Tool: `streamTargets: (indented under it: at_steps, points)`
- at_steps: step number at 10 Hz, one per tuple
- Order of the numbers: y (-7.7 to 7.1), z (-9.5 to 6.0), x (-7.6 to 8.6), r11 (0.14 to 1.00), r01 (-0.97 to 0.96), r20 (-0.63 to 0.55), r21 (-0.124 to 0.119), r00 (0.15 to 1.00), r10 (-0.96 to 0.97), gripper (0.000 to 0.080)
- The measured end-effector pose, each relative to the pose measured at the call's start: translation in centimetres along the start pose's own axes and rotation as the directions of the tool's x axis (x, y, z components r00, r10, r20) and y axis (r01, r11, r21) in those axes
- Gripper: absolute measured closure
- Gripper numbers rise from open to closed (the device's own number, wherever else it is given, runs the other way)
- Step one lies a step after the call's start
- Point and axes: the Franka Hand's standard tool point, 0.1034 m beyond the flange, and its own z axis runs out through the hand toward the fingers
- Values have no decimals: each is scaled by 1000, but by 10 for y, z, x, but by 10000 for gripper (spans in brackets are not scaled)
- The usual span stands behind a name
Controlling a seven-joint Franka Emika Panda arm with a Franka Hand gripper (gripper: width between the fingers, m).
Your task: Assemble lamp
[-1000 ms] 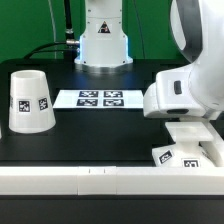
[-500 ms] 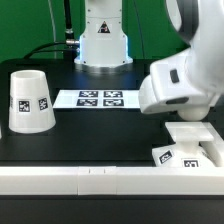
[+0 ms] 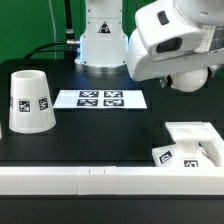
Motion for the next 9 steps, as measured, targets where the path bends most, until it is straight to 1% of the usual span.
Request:
streamTargets:
  at_steps: [1,2,3,4,6,7,8,9]
  points:
    - [1,-6,7,1000,-2,-81,-7,997,1,223]
    - [2,-7,9,1000,-7,-179,-19,984,3,223]
    - [5,-8,8,1000,5,-229,-28,973,-11,223]
    - [11,-19,13,999,16,-309,-41,951,-27,223]
    - [17,-43,9,998,16,-408,-55,912,-37,223]
    - [20,-58,10,998,11,-475,-62,879,-39,223]
    - [20,-67,8,997,8,-522,-71,852,-44,223]
    - [20,-75,11,997,4,-564,-75,825,-46,223]
